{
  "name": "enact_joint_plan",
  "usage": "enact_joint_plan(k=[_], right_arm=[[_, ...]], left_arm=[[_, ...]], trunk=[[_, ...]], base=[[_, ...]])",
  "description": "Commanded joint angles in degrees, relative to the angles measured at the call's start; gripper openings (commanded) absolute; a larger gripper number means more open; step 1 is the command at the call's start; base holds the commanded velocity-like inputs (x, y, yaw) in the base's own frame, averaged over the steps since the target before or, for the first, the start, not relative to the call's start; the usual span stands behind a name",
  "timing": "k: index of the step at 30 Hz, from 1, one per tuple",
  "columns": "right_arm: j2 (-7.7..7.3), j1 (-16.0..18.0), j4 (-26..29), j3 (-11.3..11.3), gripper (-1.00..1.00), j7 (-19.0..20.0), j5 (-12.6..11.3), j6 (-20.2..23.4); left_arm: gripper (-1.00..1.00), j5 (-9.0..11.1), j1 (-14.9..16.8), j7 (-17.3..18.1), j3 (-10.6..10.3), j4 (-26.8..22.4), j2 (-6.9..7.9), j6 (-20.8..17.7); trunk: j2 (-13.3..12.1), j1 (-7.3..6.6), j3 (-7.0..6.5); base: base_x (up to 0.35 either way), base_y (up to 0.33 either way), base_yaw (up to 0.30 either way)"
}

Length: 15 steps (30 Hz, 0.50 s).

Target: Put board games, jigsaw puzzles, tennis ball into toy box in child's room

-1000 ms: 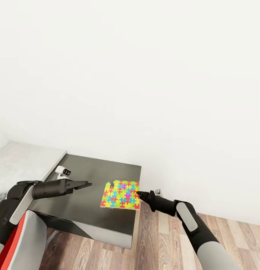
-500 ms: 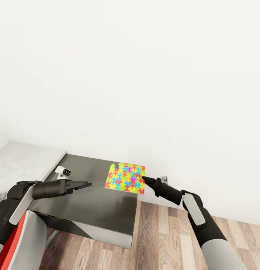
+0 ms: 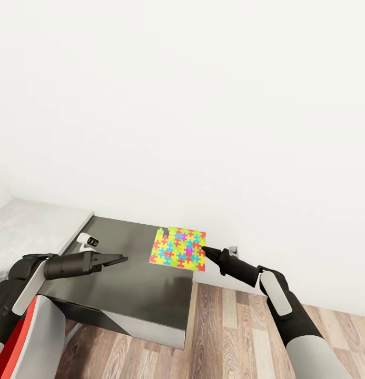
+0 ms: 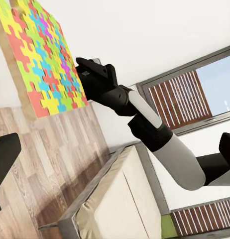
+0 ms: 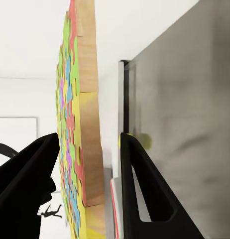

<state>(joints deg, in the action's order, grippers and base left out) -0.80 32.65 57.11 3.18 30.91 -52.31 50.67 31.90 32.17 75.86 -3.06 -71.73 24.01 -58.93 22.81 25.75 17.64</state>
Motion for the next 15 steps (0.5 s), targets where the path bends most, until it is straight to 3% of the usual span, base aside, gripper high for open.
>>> enact_joint_plan(k=[1,12,15], right_arm=[[0.02,0.0,0.0,0.1,-1.0,0.2,0.1,0.3],[0.11,0.0,0.0,0.1,-1.0,0.1,0.0,0.0],[0.1,0.0,0.0,0.1,-1.0,0.1,0.0,-0.1]], left_arm=[[1.0,0.2,0.1,0.1,-0.1,0.0,0.04,-0.5],[1.0,0.2,0.1,0.1,-0.1,0.0,-0.03,-0.5],[1.0,0.3,0.0,0.1,-0.1,0.0,-0.02,-0.5]], trunk=[[0.1,0.03,0.1],[0.1,0.03,0.1],[0.1,0.03,0.1]], base=[[0.0,0.0,0.0],[-0.003,0.0,0.0],[-0.176,0.0,0.0]])
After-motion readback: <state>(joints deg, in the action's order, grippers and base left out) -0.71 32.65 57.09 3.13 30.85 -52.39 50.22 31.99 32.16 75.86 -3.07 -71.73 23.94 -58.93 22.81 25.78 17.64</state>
